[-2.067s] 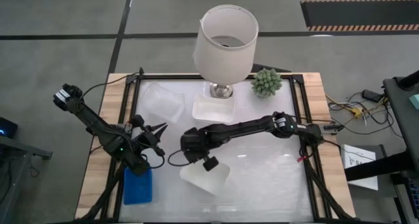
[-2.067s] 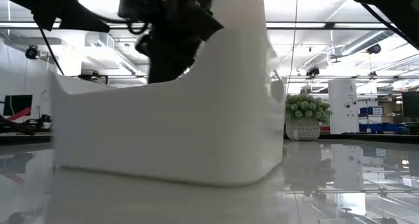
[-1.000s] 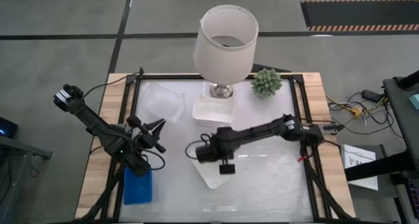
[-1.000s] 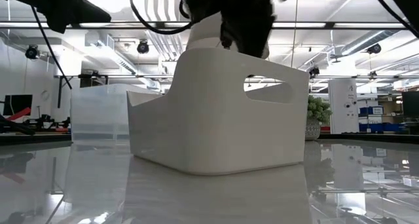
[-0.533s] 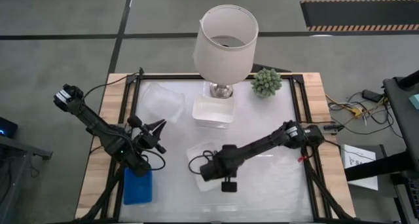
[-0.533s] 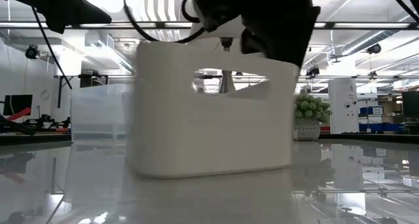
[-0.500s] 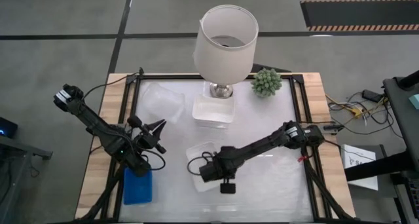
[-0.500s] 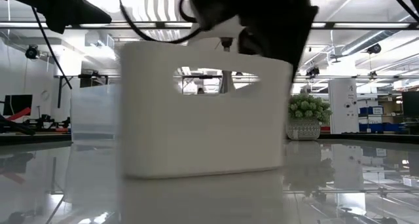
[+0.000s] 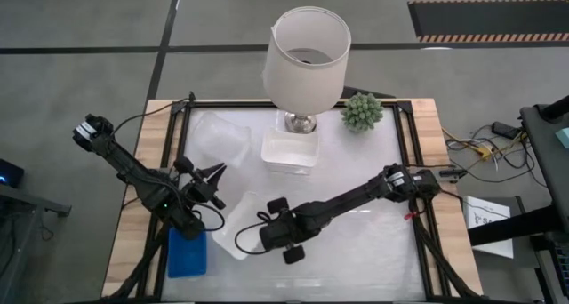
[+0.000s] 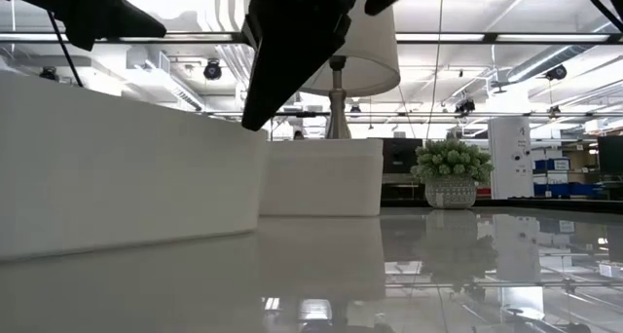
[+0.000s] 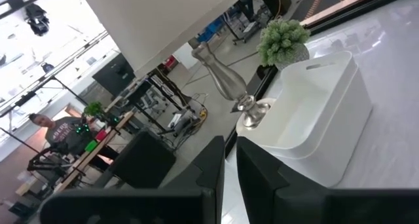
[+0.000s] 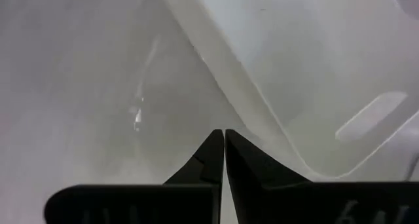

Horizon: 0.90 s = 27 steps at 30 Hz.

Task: Stack baskets by color
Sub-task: Stack the white bin into the upper middle white bin

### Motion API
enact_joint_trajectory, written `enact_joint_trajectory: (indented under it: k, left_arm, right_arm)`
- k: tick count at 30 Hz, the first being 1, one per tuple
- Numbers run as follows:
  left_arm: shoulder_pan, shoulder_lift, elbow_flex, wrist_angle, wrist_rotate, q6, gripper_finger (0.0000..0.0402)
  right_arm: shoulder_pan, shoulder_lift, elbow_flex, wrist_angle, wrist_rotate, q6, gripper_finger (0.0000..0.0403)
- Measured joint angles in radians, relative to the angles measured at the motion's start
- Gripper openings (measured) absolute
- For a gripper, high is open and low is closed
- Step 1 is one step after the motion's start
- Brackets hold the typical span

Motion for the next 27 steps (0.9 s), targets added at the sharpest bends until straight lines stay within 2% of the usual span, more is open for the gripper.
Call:
enact_joint_trajectory:
  k: [5,10,15,20,27]
  left_arm:
    - [0.000,0.000,0.000,0.001,0.004,0.000,0.0022]
    - [0.000,0.000,0.000,0.004,0.005,0.000,0.0022]
    - [0.000,0.000,0.000,0.006,0.005,0.001,0.0022]
    - [0.000,0.000,0.000,0.006,0.005,0.001,0.0022]
    - [0.000,0.000,0.000,0.007,0.008,0.001,0.0022]
  right_arm:
    - [-0.015,0.000,0.006,0.004,-0.004,-0.072,0.0009]
    - [-0.042,0.000,0.007,0.005,-0.037,-0.073,0.0023]
    - [-0.062,0.000,0.007,0.061,-0.068,-0.102,0.0068]
    - [-0.077,-0.001,0.008,0.121,-0.160,-0.143,0.0119]
    - [-0.080,-0.024,0.008,0.120,-0.166,-0.157,0.0166]
